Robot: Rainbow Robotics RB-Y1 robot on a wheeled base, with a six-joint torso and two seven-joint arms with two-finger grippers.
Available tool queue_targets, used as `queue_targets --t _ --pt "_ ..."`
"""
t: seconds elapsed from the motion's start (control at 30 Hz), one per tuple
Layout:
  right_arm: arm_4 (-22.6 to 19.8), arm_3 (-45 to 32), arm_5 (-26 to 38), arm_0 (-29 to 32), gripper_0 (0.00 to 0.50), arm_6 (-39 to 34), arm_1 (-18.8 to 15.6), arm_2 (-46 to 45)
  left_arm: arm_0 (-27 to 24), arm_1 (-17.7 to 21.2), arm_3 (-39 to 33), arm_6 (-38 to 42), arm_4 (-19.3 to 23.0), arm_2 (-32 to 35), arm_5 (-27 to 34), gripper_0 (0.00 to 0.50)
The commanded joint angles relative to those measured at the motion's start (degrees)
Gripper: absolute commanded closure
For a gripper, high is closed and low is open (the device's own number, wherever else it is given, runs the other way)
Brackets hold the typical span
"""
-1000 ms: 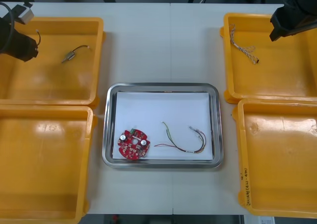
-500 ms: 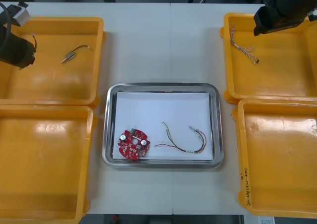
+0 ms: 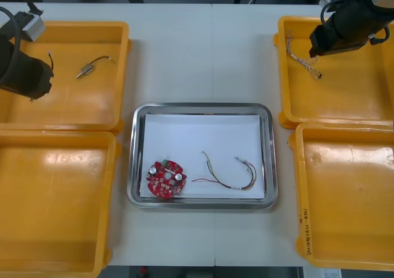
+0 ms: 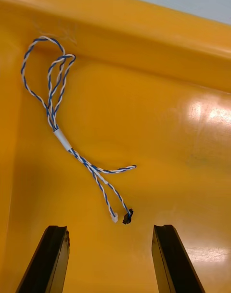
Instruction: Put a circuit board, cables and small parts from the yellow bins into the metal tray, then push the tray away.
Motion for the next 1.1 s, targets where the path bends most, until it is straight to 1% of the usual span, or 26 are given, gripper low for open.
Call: queue_targets --t 0.03,0.27,0.4,0.57,0.7,0.87,1.03,1.1 --pt "-0.57 2.43 -3.75 -3.21 0.0 3.3 0.57 -1.23 0.01 1.44 -5.85 16.74 0.07 -3.62 0.9 0.5" --pt "-0.92 7.0 -8.59 -3.13 0.0 5.15 0.57 -1.23 -1.75 1.09 -10.16 26.32 -0.98 -10.65 0.81 0.5" --pt "-1.89 10.52 -11.75 -3.13 0.0 6.2 0.57 -1.23 -3.06 0.57 -12.27 32.12 -2.22 -15.31 0.9 0.5" --pt "-3.21 12.28 -12.63 -3.04 0.0 6.56 0.57 -1.32 -4.91 -0.66 -13.24 37.75 -3.53 -20.23 0.72 0.5" --pt "-4.53 13.07 -12.89 -2.42 0.0 6.56 0.57 -1.15 -5.79 -2.95 -13.32 41.97 -6.08 -24.01 -0.25 0.5" --pt "-6.99 13.16 -13.59 -0.93 0.0 6.82 0.57 0.26 -6.05 -4.97 -12.97 46.45 -10.74 -30.51 -4.11 0.5" --pt "-6.99 13.07 -14.74 -0.67 0.0 7.08 0.57 1.67 -6.05 -6.2 -12.8 49.17 -15.14 -36.31 -6.57 0.5" --pt "-6.99 13.07 -15.09 -0.49 0.0 7.26 0.57 1.93 -6.05 -6.64 -12.62 49.53 -15.84 -37.72 -6.92 0.5"
